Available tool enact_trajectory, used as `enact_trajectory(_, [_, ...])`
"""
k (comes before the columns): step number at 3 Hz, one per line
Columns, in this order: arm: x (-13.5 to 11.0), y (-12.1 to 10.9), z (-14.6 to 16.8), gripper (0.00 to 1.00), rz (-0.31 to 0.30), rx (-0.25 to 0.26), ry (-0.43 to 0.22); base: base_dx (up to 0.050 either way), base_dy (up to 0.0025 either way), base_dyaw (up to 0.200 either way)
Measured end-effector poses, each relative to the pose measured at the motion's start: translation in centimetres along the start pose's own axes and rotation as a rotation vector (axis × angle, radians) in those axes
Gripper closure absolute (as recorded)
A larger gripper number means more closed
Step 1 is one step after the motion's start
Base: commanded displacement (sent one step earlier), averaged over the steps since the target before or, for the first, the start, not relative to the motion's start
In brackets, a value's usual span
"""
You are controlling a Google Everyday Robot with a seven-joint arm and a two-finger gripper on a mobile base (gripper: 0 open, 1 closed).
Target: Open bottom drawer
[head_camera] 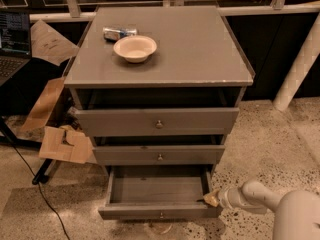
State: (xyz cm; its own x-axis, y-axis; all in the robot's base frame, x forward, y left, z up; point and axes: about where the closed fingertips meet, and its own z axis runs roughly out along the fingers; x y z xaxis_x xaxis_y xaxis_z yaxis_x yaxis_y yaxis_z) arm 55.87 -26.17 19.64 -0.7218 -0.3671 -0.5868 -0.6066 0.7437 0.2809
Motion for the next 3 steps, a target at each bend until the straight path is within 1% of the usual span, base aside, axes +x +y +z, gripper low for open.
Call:
enact_trajectory(1, [-0.2,0.1,0.2,0.13,-0.009,-0.006,-0.003,0.000,0.00000,0.000])
enact_trajectory(2, [-1.1,0.5,-0.2,0.00,-0.028,-0.004,-0.012,0.000,0.00000,0.000])
enact_trajectory(3, [-4.3,2.0,-1.7,0.00,-0.084,0.032,-0.031,0.000,0.00000,0.000])
